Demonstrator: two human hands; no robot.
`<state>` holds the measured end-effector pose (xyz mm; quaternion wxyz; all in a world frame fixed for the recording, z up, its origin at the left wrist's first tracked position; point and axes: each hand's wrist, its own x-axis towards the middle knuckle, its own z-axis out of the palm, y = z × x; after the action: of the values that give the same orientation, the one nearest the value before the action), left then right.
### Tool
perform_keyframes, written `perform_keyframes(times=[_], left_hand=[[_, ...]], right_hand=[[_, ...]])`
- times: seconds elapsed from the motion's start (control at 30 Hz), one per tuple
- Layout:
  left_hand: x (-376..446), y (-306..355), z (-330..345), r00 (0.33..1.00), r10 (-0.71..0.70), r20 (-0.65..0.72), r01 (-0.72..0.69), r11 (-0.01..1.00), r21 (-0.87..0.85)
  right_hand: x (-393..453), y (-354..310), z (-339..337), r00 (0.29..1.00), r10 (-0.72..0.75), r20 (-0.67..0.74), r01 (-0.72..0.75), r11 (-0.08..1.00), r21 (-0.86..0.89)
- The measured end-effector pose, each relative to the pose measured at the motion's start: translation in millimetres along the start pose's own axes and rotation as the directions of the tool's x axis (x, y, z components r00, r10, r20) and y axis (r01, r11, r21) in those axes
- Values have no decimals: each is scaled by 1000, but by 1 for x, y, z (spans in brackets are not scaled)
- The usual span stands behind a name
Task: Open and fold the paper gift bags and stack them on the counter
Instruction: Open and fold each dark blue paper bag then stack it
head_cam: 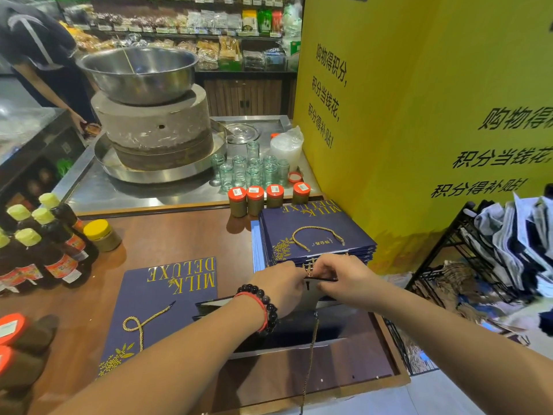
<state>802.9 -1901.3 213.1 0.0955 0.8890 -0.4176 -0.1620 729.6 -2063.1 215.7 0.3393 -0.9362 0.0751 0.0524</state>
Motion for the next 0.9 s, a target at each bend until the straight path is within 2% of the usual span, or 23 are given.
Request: perform_keyframes(times=[0.07, 0.13, 0.2, 0.3, 0.4, 0.47, 0.6, 0.9], left_hand=[[1, -1, 0, 1000, -7, 3, 7, 1000, -6], [1, 0, -1, 1000, -16, 6, 16, 1000, -1], [0, 0, -1, 1000, -21, 3, 21, 1000, 7], [0, 0, -1, 1000, -23, 4, 23, 1000, 8], [0, 2, -2, 999, -28, 24, 29, 999, -35], [0, 1, -2, 998, -34, 43, 37, 997, -75], [2, -5, 0, 997, -63, 40, 68, 991, -115], [-4, -7, -2, 997, -65, -51, 59, 993, -103]], right_hand=[[-1, -1, 2, 992, -73, -104, 62, 992, -106], [-2, -5, 2, 986, -104, -128, 86, 986, -144], [0, -6, 3, 995, -53, -81, 36, 978, -204], [5, -11, 7, 994, 106, -16, -105, 946, -306], [3, -22, 15, 987, 139, -77, -158, 839, -520], [1, -28, 19, 982, 136, -134, -189, 792, -580], [-1, -33, 27, 974, 138, -179, -217, 794, -569], [-4, -28, 30, 981, 45, -189, -130, 874, -469]])
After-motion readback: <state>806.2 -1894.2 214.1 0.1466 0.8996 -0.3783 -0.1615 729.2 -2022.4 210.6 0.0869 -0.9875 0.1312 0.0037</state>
